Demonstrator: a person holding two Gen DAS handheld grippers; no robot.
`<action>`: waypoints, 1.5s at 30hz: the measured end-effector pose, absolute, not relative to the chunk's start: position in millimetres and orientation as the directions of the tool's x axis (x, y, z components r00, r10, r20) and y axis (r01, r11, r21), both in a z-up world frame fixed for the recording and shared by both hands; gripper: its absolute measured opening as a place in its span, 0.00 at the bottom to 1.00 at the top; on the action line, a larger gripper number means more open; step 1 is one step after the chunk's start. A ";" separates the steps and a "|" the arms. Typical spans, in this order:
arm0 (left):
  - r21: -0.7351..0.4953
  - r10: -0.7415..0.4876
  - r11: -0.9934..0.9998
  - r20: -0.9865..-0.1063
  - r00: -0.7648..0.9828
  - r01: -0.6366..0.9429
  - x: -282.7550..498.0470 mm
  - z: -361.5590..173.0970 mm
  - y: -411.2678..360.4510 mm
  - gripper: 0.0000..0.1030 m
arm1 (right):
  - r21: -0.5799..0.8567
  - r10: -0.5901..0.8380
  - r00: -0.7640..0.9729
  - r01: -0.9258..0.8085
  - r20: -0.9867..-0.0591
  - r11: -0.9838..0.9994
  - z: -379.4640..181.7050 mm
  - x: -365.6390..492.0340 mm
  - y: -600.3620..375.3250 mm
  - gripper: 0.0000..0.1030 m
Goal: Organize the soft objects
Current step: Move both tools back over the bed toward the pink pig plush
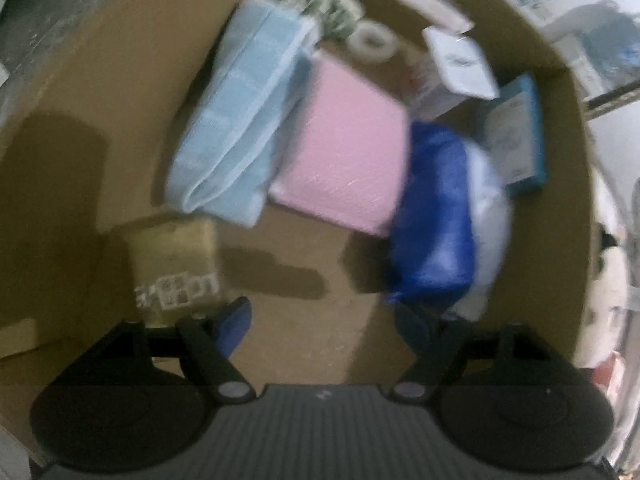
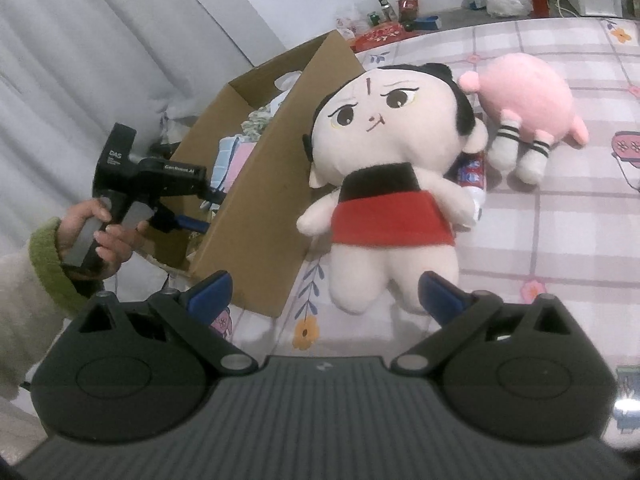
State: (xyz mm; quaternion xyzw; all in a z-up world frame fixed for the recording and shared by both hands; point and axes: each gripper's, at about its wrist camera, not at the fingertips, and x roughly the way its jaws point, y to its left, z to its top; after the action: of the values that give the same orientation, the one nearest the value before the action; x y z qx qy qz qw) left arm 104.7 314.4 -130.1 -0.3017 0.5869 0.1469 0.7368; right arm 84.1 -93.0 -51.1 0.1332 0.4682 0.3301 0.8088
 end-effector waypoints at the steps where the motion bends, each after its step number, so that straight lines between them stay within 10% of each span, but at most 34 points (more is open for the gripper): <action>1: -0.252 -0.125 0.767 -0.961 0.248 -0.590 101.6 -134.4 316.3 0.77 | 0.524 0.655 0.347 -0.403 -0.671 0.750 -51.2 81.7 -94.4 0.97; 15: -0.105 0.155 0.903 -0.826 0.542 -0.417 55.7 -30.0 222.0 0.81 | 0.486 0.585 0.454 -0.326 -0.672 0.811 -45.8 60.5 -137.2 0.97; 23: -0.127 -0.014 0.988 -0.640 0.768 -0.088 59.3 19.5 97.8 0.86 | 0.460 0.514 0.595 -0.257 -0.618 0.850 -29.4 73.0 -191.6 0.97; 45: 0.012 -0.053 0.995 -0.783 0.620 0.100 151.8 -79.5 -2.6 0.85 | 0.546 0.536 0.558 -0.169 -0.633 0.821 -101.8 268.8 -184.5 0.99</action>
State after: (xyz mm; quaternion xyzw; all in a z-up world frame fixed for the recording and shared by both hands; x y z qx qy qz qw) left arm 151.8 -2.6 -79.5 0.0270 0.4338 -0.0425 0.8996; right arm 268.8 -184.5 -101.8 0.2172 0.4223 0.2061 0.8556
